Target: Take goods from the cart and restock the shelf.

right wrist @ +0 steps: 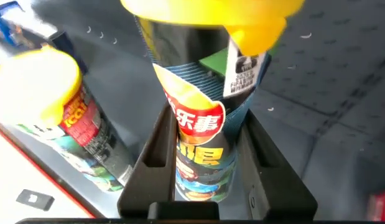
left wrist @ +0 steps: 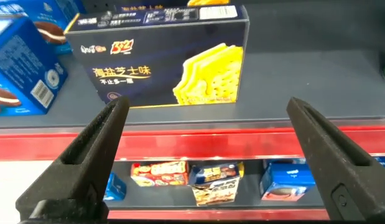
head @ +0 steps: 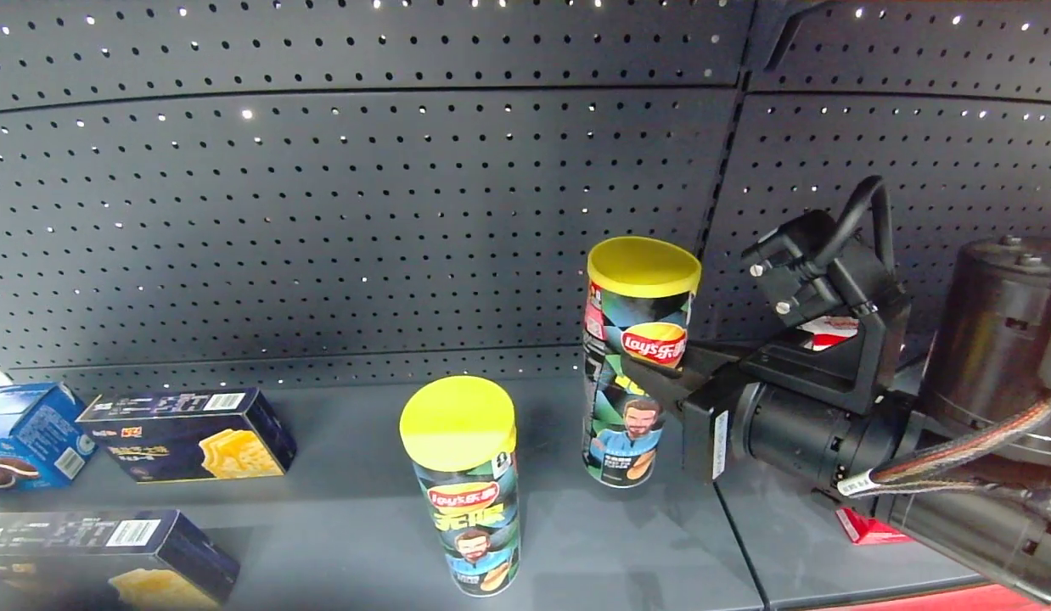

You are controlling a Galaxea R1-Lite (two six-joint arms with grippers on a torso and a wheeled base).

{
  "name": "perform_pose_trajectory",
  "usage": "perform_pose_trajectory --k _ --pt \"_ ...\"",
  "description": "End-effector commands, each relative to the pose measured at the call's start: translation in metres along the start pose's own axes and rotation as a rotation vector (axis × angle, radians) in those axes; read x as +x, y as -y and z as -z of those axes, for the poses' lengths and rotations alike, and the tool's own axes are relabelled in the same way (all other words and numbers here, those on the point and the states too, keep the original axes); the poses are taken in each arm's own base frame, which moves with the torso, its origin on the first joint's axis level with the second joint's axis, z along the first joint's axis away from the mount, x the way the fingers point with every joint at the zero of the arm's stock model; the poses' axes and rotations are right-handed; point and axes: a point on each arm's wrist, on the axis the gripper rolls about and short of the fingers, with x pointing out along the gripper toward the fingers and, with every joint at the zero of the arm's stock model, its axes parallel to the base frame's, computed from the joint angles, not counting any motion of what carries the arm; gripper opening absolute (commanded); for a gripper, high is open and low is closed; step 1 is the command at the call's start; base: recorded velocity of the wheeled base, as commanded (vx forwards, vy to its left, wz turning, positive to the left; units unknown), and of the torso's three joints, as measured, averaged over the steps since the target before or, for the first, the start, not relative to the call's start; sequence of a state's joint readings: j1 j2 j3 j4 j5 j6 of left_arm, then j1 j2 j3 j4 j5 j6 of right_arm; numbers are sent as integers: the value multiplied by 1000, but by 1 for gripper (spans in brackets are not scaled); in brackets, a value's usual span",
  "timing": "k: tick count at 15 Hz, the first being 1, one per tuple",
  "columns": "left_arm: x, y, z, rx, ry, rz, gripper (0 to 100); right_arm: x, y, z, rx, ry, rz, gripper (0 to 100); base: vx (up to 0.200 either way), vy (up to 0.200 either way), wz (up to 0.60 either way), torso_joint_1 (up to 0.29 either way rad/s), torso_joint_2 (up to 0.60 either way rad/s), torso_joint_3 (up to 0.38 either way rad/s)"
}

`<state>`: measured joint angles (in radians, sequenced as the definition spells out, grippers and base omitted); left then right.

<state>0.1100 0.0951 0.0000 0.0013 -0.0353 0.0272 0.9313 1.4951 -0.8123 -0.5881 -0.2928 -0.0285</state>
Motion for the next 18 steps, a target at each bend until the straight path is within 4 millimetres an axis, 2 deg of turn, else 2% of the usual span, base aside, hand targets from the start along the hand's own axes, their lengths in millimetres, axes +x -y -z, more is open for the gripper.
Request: perform_pose_trajectory --k 1,6,9,12,15,18 --pt "0 0 0 0 0 -2 100 0 -1 0 -1 4 -3 0 0 0 0 0 0 0" --pt "0 0 0 0 0 -2 100 0 0 0 -56 3 13 0 0 0 0 0 0 0" --pt "0 0 0 0 0 -2 100 1 0 3 -51 -5 11 0 0 0 600 2 1 7" --pt "0 0 0 0 0 -2 100 1 0 8 -55 -17 12 0 0 0 0 0 0 0" --pt "0 0 0 0 0 -2 100 24 6 15 -46 16 56 0 0 0 0 0 0 0" --pt "0 0 0 0 0 -2 100 47 11 31 -44 14 128 0 0 0 0 0 0 0"
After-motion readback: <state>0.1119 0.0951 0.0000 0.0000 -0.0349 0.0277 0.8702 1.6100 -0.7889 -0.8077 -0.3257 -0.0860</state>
